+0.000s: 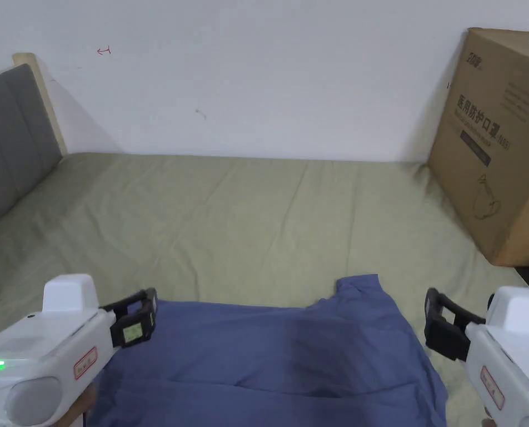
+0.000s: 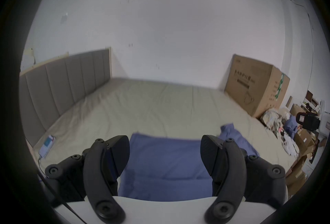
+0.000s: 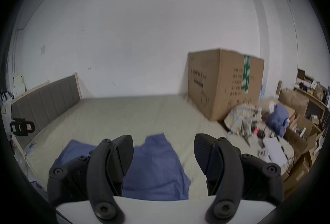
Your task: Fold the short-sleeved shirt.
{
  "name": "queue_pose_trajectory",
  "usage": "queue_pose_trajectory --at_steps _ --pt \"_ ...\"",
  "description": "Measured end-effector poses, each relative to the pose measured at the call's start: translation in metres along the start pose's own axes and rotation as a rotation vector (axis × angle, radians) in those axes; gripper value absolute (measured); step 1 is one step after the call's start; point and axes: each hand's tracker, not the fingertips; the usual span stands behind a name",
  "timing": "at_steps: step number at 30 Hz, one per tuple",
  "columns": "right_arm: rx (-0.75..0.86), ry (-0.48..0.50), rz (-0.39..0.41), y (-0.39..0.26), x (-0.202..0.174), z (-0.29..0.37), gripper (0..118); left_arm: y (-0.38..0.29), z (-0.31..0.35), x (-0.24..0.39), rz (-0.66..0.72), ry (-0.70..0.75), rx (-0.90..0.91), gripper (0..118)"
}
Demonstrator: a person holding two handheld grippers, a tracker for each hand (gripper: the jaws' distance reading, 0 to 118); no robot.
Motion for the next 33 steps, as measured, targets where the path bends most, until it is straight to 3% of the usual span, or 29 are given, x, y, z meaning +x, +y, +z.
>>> queue_pose_trajectory --at_steps 3,4,5,6,7,8,9,19,22,29,31,32,33 --pt "0.077 -0.023 0.036 0.01 -0.012 0.007 70 0.007 0.007 0.013 -0.019 -0.006 0.121 75" --pt "0.078 -0.019 0.034 0.011 -0.015 0.008 66 0.006 0.006 0.015 -0.036 0.001 0.15 64" --pt "0.088 -0.017 0.037 0.012 -0.017 0.01 59 0.006 0.007 0.018 -0.043 0.003 0.168 45" --pt "0.094 -0.013 0.036 0.012 -0.018 0.008 45 0.005 0.006 0.02 -0.05 -0.002 0.179 16" --pt "0.099 -0.012 0.037 0.012 -0.02 0.008 29 0.005 0.005 0.021 -0.048 -0.01 0.172 6" --pt "0.102 -0.011 0.04 0.012 -0.022 0.008 8 0.003 0.002 0.021 -0.045 -0.01 0.171 3" --pt "0.104 -0.009 0.043 0.012 -0.024 0.007 0 0.003 0.0 0.02 -0.047 -0.02 0.169 0" --pt "0.076 0.028 0.045 0.013 -0.026 -0.029 0 0.004 -0.061 -0.002 -0.032 -0.063 0.004 0" --pt "0.057 0.024 0.058 0.012 -0.026 -0.048 0 0.007 -0.108 -0.022 -0.022 -0.045 -0.109 0" --pt "-0.015 0.006 0.063 0.001 -0.024 -0.099 0 -0.003 -0.236 -0.082 0.144 -0.028 -0.369 0" --pt "-0.038 0.002 0.064 -0.004 -0.024 -0.113 0 -0.012 -0.268 -0.095 0.155 0.013 -0.433 13" --pt "-0.05 0.003 0.067 -0.006 -0.024 -0.12 0 -0.018 -0.278 -0.096 0.168 0.03 -0.472 27" --pt "-0.063 0.0 0.069 -0.009 -0.024 -0.128 0 -0.024 -0.292 -0.1 0.184 0.05 -0.521 55"
